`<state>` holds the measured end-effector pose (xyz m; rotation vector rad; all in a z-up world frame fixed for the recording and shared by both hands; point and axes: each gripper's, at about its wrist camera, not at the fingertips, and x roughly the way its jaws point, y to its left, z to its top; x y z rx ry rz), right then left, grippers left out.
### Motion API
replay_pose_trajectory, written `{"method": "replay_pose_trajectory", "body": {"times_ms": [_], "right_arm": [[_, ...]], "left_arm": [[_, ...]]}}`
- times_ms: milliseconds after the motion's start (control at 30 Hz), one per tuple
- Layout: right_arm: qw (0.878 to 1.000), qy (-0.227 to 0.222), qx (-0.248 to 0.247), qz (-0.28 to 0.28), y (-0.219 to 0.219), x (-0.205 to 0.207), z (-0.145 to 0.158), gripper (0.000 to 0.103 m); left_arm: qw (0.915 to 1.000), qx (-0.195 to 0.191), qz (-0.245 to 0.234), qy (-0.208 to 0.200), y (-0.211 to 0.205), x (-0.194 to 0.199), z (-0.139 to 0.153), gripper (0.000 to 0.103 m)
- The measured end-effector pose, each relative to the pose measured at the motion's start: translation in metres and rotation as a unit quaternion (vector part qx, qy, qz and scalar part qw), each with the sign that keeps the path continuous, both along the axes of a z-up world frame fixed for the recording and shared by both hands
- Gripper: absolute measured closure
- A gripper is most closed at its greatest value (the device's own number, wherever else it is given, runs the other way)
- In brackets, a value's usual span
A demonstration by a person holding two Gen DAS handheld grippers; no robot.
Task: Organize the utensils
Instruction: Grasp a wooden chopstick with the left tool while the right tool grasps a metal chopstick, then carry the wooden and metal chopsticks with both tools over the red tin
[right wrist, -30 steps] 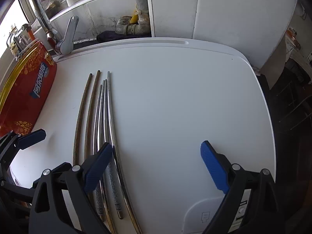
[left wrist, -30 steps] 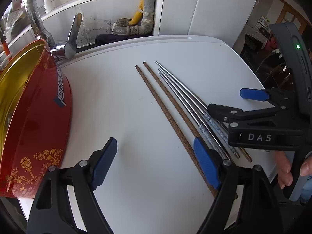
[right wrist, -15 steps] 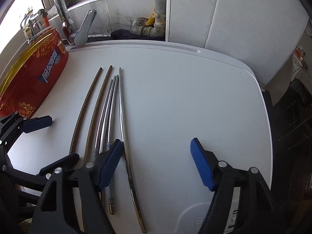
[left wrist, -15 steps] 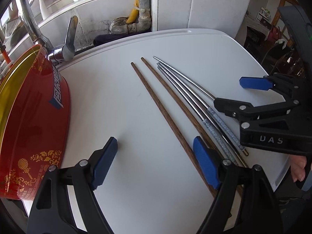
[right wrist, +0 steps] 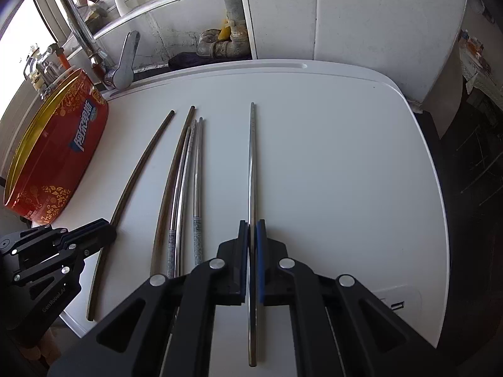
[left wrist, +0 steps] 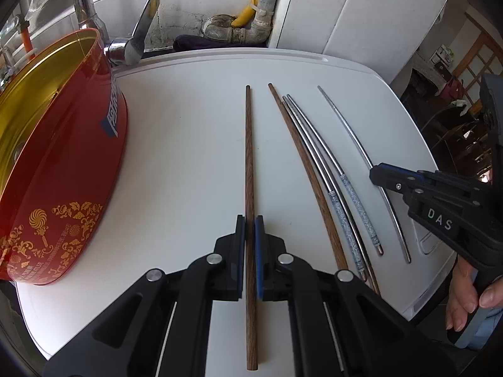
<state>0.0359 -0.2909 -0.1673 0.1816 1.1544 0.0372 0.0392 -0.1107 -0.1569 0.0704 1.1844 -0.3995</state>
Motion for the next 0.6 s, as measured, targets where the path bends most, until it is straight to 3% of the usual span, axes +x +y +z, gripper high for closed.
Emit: {"method": "replay_pose_trajectory", "body": {"times_ms": [300, 600], "right_arm": [[0.999, -0.036, 0.007, -0.011, -0.006, -0.015, 0.026, 0.097], [0.999, -0.035, 0.011, -0.027, -0.012, -0.023, 0.029, 0.097]], "left_arm": [[0.9993, -0.017, 0.012, -0.03, 0.016, -0.009, 0.029, 0.097], [0.9981, -0.017, 0.03, -0.051, 0.035, -0.025, 0.045, 0.097]]}}
